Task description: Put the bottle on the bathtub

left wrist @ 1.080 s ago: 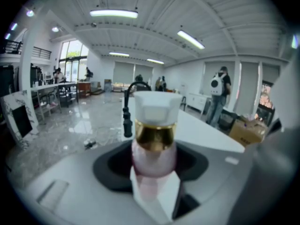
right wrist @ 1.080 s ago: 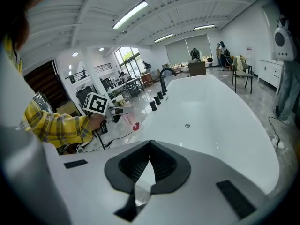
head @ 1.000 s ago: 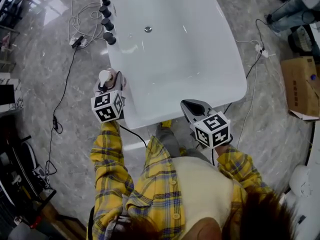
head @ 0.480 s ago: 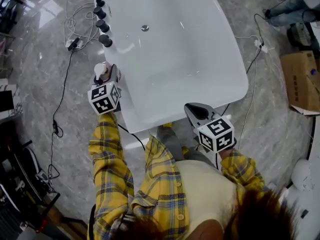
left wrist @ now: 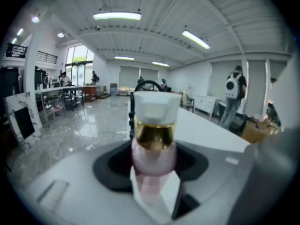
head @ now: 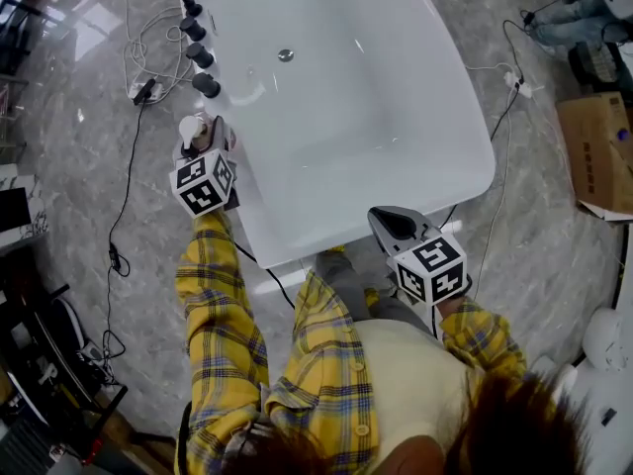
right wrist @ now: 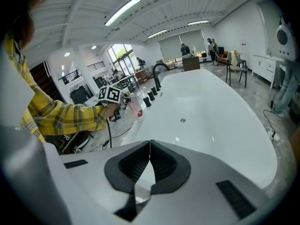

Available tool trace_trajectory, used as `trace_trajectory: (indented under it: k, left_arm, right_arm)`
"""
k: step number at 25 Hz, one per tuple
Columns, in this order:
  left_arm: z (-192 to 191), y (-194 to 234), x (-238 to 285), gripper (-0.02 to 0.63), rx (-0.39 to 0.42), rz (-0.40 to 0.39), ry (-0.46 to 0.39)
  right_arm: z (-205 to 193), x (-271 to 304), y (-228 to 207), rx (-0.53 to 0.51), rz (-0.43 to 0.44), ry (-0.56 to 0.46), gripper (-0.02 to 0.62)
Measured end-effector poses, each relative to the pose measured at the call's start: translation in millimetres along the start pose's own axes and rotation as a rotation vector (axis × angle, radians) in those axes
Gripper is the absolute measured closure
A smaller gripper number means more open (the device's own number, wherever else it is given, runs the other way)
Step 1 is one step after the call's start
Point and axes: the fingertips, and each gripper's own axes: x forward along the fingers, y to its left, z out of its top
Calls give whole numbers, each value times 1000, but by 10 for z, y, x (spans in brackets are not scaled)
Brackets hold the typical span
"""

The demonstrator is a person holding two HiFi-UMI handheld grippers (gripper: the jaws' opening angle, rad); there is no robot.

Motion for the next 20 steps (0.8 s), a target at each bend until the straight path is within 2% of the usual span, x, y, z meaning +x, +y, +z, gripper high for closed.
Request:
trace_trajectory:
  k: [8, 20]
  left_arm:
    - [1, -64, -1, 380, 42, -20, -22]
    - [-20, -56, 17, 376, 37, -21, -28]
  right_arm:
    - [-14, 11, -24, 17, -10, -1, 581]
    - [5, 29, 25, 32, -4, -21, 581]
